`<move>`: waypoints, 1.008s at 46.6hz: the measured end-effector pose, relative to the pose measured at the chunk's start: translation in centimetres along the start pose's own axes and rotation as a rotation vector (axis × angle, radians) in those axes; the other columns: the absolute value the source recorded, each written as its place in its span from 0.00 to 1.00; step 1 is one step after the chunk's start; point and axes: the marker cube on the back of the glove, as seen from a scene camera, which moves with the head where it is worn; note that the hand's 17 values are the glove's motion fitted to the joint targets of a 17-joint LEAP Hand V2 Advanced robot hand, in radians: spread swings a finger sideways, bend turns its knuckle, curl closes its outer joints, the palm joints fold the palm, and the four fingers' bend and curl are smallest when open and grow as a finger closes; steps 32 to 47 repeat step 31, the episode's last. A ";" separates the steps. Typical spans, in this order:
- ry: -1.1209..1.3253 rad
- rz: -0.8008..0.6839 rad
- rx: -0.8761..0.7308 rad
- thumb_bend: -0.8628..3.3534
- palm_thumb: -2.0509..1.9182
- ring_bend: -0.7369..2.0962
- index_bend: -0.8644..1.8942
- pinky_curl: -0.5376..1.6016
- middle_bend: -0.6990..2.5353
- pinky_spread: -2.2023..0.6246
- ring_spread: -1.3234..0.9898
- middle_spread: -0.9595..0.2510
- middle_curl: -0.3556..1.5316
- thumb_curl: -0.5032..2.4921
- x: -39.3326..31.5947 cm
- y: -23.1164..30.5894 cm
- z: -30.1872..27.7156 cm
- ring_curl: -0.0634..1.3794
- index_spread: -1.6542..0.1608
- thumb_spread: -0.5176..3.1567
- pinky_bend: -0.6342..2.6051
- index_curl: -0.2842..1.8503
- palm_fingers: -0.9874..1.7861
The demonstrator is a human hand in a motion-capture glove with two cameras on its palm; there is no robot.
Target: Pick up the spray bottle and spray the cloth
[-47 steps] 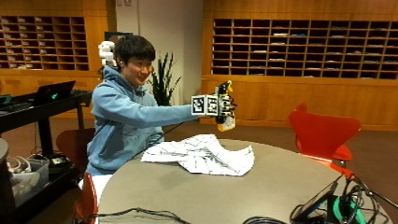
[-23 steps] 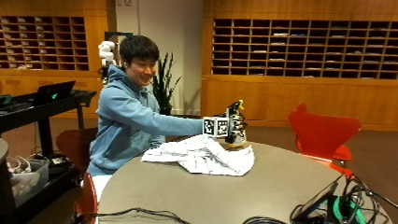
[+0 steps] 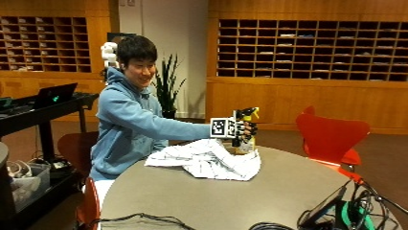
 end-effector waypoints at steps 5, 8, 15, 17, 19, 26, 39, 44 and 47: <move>-0.011 -0.003 -0.013 0.19 0.70 0.41 0.34 0.47 0.32 0.71 0.51 0.67 0.40 0.38 -0.3 0.5 -0.9 0.34 0.78 0.33 0.33 0.32 0.63; -0.022 -0.005 -0.013 0.19 0.69 0.40 0.33 0.47 0.30 0.74 0.52 0.69 0.40 0.37 -0.7 1.0 -1.7 0.33 0.78 0.35 0.33 0.31 0.58; -0.044 -0.018 -0.003 0.20 0.69 0.41 0.33 0.46 0.28 0.77 0.53 0.71 0.39 0.35 -1.5 1.7 -3.0 0.32 0.77 0.37 0.35 0.27 0.55; -0.051 -0.021 0.000 0.20 0.69 0.41 0.33 0.46 0.28 0.77 0.53 0.71 0.39 0.35 -1.7 1.8 -3.4 0.31 0.77 0.38 0.35 0.26 0.54; -0.057 -0.023 0.003 0.20 0.68 0.41 0.33 0.45 0.28 0.78 0.53 0.71 0.39 0.35 -1.9 1.9 -3.6 0.31 0.77 0.38 0.35 0.25 0.54; -0.074 -0.026 0.002 0.20 0.68 0.42 0.34 0.45 0.28 0.79 0.53 0.72 0.39 0.34 -2.4 2.4 -4.0 0.31 0.77 0.39 0.36 0.24 0.53; -0.087 -0.031 0.002 0.20 0.69 0.42 0.34 0.44 0.28 0.80 0.54 0.72 0.39 0.33 -2.7 2.7 -4.2 0.31 0.77 0.39 0.36 0.23 0.53; -0.087 -0.031 0.002 0.20 0.69 0.42 0.34 0.44 0.28 0.80 0.54 0.72 0.39 0.33 -2.7 2.7 -4.2 0.31 0.77 0.39 0.36 0.23 0.53; -0.087 -0.031 0.002 0.20 0.69 0.42 0.34 0.44 0.28 0.80 0.54 0.72 0.39 0.33 -2.7 2.7 -4.2 0.31 0.77 0.39 0.36 0.23 0.53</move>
